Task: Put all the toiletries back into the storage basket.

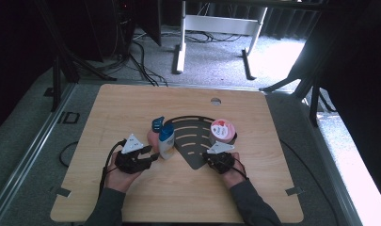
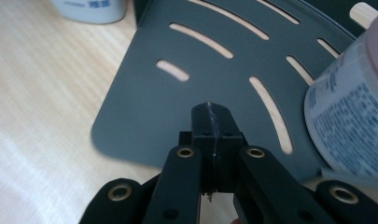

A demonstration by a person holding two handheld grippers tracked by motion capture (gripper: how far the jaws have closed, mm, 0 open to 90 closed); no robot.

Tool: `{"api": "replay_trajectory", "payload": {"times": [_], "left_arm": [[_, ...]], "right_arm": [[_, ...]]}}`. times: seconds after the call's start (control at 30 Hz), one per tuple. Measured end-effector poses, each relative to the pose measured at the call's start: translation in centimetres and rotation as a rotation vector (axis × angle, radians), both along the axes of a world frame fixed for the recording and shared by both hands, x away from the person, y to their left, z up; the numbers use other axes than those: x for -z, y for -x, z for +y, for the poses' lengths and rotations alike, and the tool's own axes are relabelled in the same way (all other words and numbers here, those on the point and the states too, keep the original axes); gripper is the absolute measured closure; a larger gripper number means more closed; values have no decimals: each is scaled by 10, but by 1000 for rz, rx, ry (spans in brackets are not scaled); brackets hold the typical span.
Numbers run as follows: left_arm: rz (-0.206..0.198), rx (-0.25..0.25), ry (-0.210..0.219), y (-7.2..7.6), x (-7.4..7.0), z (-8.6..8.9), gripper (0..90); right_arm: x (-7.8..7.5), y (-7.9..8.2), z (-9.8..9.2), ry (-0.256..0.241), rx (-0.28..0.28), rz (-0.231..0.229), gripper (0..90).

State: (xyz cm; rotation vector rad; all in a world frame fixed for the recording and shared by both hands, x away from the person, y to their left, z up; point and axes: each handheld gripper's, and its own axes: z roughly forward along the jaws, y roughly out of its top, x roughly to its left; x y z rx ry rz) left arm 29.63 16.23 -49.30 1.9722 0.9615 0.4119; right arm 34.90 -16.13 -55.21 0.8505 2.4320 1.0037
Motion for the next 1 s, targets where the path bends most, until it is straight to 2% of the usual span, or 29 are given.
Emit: {"api": "replay_trajectory", "payload": {"times": [0.23,0.37,1.0], "left_arm": [[3,-8,10,-2,0,3,564],[3,-9,10,-2,0,3,560],[-10,-30,13,-8,-6,5,554]], "right_arm": [[5,-11,12,-13,63,-9,900],[5,-13,13,-17,63,2,900],[1,3,-19,-38,-59,97,900]]}}
